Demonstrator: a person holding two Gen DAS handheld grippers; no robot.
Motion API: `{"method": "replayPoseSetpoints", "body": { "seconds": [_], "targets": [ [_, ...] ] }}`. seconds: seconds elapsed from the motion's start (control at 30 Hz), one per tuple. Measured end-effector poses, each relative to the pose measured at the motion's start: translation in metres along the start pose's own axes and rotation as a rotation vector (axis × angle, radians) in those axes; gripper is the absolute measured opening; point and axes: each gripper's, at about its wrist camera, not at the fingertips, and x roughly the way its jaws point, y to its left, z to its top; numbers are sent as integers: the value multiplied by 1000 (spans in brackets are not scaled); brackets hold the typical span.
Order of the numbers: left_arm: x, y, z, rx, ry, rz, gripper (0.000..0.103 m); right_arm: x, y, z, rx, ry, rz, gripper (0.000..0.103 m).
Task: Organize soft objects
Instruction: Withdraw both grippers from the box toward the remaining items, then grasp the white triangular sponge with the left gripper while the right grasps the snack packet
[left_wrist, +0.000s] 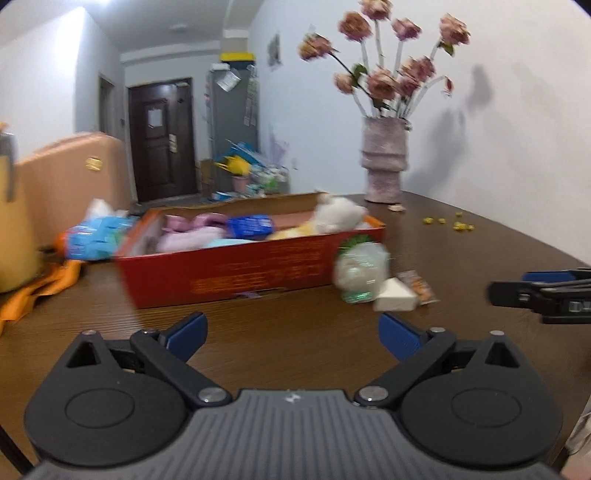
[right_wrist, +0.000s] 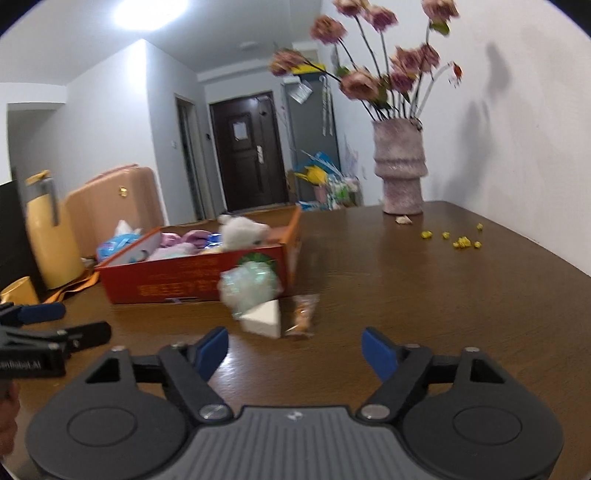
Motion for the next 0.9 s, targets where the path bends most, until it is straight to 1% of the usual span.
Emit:
{"method": "replayPoseSetpoints", "body": {
  "seconds": [0.07, 0.1, 0.17, 0.23, 0.3, 0.33, 0.4, 0.43, 0.5, 0.53, 0.57, 0.63, 0.73, 0.8, 0.87, 0.9],
  "targets": [
    [25, -15, 4, -7, 31, -56, 93, 18, -11, 10, 8, 21, 5, 69],
    [40, -22, 7, -17, 55, -68, 91, 25, -15, 15, 11, 30, 7, 65],
    [69, -35, 12, -60, 101, -69, 80, 42, -24, 26, 15, 49, 3, 61],
    [90, -41, 16, -147, 137, -69, 78, 51, -29, 34, 8, 48, -15, 61],
    [108, -47, 19, -242, 150, -84, 78, 56, -34, 39, 10, 45, -29, 61],
    [114, -50, 19, -265, 159, -86, 78, 58, -37, 40, 17, 44, -28, 61],
    [124, -58, 21, -275, 165, -100, 77, 62, -40, 39, 21, 56, -27, 61],
    [128, -63, 21, -267, 169, -90, 71, 63, -40, 37, 19, 61, -28, 59],
    [135, -68, 20, -246, 179, -76, 57, 68, -42, 35, 22, 80, -31, 58],
    [138, -68, 18, -241, 190, -66, 43, 70, -44, 34, 25, 86, -29, 58],
    [138, -67, 17, -239, 185, -61, 36, 71, -45, 33, 30, 89, -29, 58],
    [135, -61, 16, -231, 202, -95, 33, 74, -46, 33, 36, 96, -28, 58],
    [120, -56, 14, -175, 218, -100, 33, 82, -44, 36, 51, 105, -5, 57],
    [107, -50, 10, -157, 231, -112, 33, 91, -39, 37, 48, 116, 22, 58],
    [97, -44, 8, -166, 256, -142, 34, 105, -28, 36, 29, 146, 43, 57],
    [92, -39, 6, -180, 272, -172, 34, 112, -22, 35, 19, 162, 48, 54]
  ]
}}
